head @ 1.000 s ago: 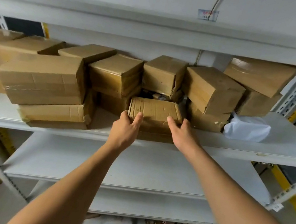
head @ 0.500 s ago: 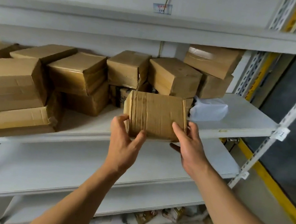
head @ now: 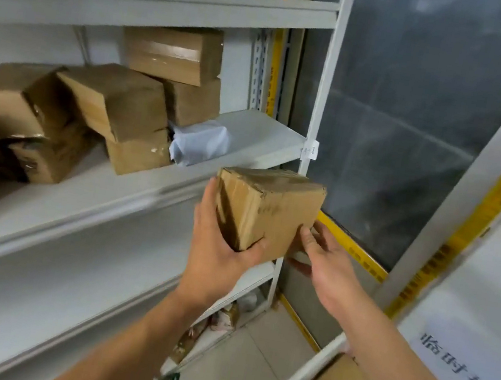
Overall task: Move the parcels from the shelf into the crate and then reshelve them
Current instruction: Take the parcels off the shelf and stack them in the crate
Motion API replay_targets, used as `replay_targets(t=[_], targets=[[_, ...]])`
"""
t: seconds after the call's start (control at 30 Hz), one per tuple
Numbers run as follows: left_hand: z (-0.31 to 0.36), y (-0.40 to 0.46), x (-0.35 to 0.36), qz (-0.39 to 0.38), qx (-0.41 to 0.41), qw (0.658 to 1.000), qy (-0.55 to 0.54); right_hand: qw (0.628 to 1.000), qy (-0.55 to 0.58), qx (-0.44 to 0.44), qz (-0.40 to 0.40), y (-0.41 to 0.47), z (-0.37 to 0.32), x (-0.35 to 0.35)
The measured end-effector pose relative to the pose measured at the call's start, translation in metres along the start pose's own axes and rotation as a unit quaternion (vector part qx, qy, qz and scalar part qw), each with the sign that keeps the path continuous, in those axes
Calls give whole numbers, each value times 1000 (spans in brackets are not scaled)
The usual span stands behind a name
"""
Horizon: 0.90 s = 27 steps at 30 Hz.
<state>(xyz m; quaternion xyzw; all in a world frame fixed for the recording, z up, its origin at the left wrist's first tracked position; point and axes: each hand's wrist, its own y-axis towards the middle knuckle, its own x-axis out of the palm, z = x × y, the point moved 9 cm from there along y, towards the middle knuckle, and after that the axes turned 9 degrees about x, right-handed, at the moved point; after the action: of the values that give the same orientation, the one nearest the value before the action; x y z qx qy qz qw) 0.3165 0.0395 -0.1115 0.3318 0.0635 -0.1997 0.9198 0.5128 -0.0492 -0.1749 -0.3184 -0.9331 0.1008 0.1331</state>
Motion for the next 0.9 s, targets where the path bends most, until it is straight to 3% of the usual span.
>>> replay_targets(t=[0.1,0.23,0.37,0.43,0.5,0.57,0.6,0.7,0.73,0.8,0.9], targets=[[18,-8,57,-40,105,979,169,998,52,38,18,-18,-3,-48],[38,-24,127,-93,299,902,298,994,84,67,8,-44,-16,-99],[58,-55,174,-96,470,817,320,991,79,99,-33,-54,-17,-133],[65,-66,195,-100,506,801,303,990,96,96,-44,-55,-12,-148],[65,-72,216,-151,513,800,272,989,114,89,-24,-52,-1,-166],[52,-75,237,-248,469,817,224,990,119,76,32,-49,16,-191],[40,-75,246,-297,410,842,187,988,118,69,69,-49,27,-205],[1,-68,258,-329,106,938,42,977,133,63,153,-51,63,-246],[-14,-73,268,-338,4,941,1,973,139,65,170,-54,76,-257],[-39,-93,295,-387,-137,910,-56,967,146,74,194,-59,101,-273],[-70,-122,334,-446,-176,874,-73,958,160,90,222,-65,142,-288]])
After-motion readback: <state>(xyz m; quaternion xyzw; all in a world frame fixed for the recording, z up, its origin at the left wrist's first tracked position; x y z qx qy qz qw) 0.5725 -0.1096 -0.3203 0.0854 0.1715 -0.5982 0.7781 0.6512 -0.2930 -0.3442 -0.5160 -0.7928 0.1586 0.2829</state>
